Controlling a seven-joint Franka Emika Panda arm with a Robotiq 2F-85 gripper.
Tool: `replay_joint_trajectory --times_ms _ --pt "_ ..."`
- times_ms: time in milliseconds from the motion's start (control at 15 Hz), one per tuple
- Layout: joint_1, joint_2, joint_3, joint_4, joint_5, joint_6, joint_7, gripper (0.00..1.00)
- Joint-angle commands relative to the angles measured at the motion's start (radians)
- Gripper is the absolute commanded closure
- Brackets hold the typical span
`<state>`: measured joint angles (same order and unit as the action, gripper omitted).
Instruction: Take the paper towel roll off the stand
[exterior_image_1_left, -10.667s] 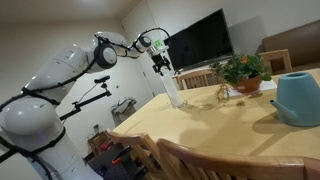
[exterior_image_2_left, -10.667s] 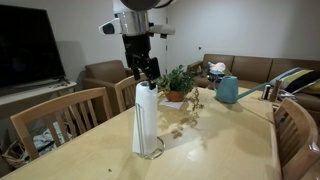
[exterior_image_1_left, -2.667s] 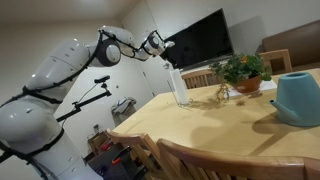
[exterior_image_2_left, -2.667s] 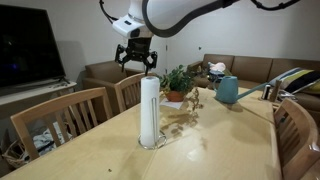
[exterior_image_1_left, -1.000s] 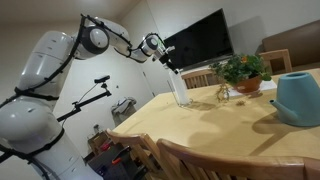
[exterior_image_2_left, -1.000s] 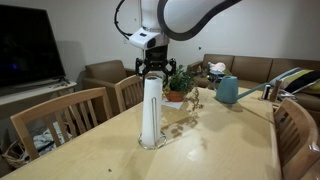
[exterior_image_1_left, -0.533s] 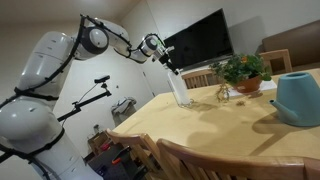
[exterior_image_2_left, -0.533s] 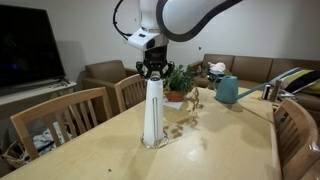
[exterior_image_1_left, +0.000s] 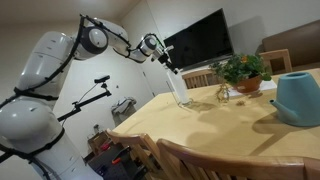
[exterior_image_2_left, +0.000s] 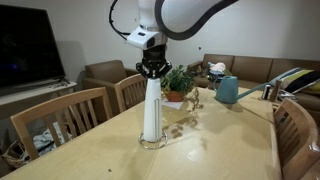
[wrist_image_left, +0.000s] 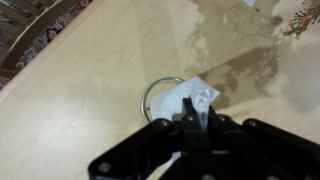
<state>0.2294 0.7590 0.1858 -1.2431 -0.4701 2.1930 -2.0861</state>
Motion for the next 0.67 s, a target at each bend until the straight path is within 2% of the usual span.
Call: replay_joint_trajectory --times_ms 0,133,267,467,533,600 --pt "0.002 -0.042 -0.008 -0.037 0.002 0.026 -0.129 0.97" --pt "0.004 -0.047 -0.012 -0.044 -0.009 0.040 -0.209 0.97" --pt "-0.021 -0.055 0.016 -0.062 -0.040 0.071 -0.282 0.97" --pt "-0.021 -0.062 0.009 -0.078 -0.084 0.106 -0.360 0.97" --pt "0.004 -0.062 -0.027 -0.076 -0.069 0.117 -0.381 0.97" --pt "0.003 -0.061 -0.028 -0.076 -0.067 0.128 -0.398 0.97"
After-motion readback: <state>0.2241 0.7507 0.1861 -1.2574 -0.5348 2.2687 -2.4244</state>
